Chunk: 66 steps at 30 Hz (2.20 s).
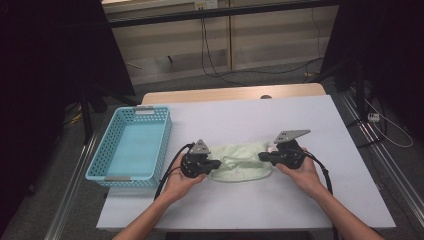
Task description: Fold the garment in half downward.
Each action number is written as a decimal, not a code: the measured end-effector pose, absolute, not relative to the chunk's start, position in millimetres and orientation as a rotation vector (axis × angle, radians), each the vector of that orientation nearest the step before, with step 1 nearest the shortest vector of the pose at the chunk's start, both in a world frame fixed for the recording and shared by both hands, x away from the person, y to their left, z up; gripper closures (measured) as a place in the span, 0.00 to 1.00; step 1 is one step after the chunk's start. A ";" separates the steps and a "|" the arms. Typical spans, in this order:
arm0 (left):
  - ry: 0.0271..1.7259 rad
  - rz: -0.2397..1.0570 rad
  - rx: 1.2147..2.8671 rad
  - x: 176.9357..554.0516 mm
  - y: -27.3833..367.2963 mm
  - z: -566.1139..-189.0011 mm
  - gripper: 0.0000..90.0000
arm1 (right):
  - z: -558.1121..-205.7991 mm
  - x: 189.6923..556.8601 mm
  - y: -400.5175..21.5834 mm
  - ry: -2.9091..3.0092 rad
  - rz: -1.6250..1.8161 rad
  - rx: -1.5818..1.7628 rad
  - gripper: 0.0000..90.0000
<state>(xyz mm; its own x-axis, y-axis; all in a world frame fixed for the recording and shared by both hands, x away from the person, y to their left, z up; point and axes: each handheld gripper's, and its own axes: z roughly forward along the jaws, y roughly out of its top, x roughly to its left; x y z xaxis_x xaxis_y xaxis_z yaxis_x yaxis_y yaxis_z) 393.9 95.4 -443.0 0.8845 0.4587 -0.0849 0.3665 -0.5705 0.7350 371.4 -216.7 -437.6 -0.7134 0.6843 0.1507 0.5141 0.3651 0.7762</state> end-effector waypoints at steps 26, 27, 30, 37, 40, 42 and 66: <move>0.556 0.157 2.216 384.2 94.0 -439.4 0.57 | -440.2 360.0 -208.2 2.474 1.265 1.028 0.77; 0.552 0.156 2.214 383.6 93.4 -438.9 0.57 | -440.9 360.0 -207.0 2.481 1.270 1.027 0.77; 0.537 0.166 2.219 381.0 91.6 -438.7 0.58 | -442.1 359.1 -204.8 2.503 1.246 1.025 0.82; 0.499 0.159 2.227 376.0 85.1 -439.4 0.60 | -445.1 356.0 -204.6 2.545 1.211 1.017 0.99; 0.466 0.156 2.265 372.1 78.9 -443.6 0.62 | -445.5 355.6 -203.4 2.549 1.207 1.009 1.00; 0.459 0.166 2.287 371.2 76.3 -446.7 0.62 | -445.1 354.8 -202.7 2.554 1.201 1.000 1.00; 0.432 0.122 2.320 364.7 88.8 -448.3 0.81 | -448.1 346.6 -192.6 2.654 1.143 0.943 0.98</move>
